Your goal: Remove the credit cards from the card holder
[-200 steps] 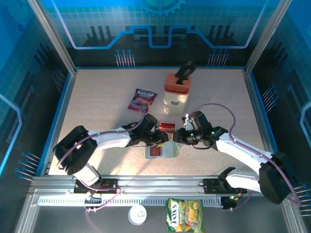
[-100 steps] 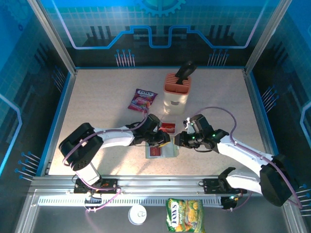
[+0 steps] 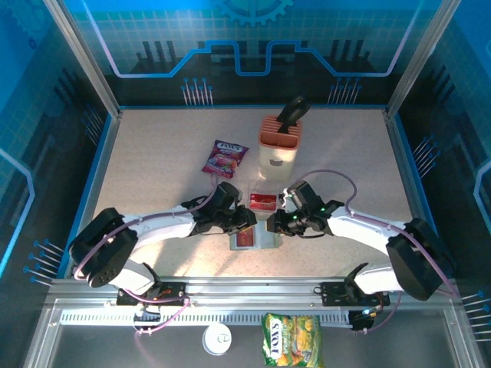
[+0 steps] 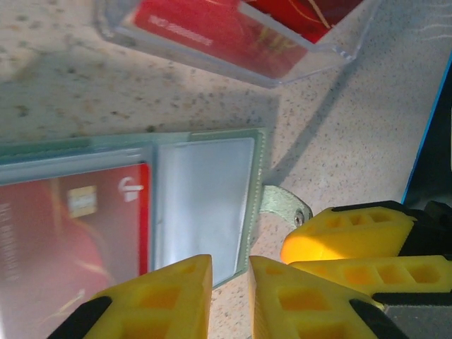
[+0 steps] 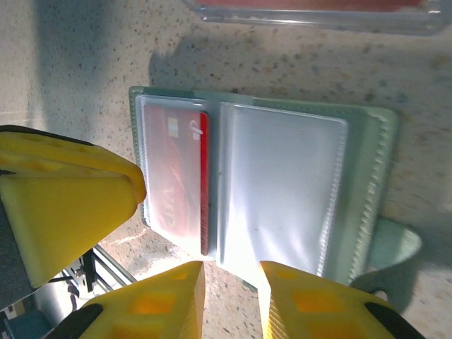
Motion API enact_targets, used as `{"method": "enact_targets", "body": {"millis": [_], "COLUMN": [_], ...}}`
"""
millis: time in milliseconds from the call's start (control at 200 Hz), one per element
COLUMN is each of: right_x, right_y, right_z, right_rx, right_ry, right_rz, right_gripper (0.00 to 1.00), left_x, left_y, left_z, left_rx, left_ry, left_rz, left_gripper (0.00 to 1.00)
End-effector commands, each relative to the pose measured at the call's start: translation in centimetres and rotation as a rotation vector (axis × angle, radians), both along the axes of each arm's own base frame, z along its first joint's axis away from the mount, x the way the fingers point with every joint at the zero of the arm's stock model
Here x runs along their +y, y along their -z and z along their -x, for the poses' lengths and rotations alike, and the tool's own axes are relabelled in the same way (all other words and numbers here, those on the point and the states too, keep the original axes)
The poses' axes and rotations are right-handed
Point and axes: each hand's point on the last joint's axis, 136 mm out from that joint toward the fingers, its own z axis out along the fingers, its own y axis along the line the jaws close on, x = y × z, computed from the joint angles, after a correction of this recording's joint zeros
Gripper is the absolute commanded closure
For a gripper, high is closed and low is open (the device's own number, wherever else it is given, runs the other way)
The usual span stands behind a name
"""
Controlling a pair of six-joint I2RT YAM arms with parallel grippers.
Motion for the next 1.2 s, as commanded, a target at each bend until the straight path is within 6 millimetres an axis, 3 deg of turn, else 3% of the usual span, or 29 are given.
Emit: {"method": "enact_targets", "body": {"millis": [0,235,500,1196], "right_x": [2.4,4.4,5.3,6.5], "right_y": [-1.0,-0.4,0.3,1.5], "right_z": [-0.6,-0.7,-0.6,-0.1], "right_rx": [-0.024,-0.007,0.01,0.045], "right_ry": [-0.041,-0.079,-0.093,-0.115], "right_rz": [-0.041,-0.047,-0.051,-0.054], "right_gripper": [0.74,0.74,0.75,0.75], "left_x": [2.2,4.4,5.0,6.2], "left_y": [0.7,1.7,3.2,5.9], "left_z": [0.7,1.6,2.4,3.3], "left_rx": [-0.002,0.025,0.066,0.116], "left_ry": [-0.024,-0.066,-0.066,-0.07], "left_rz": [-0.055,-0.091,-0.116,-0.191], "left_gripper": [0.81,0.87,1.0,1.0]}}
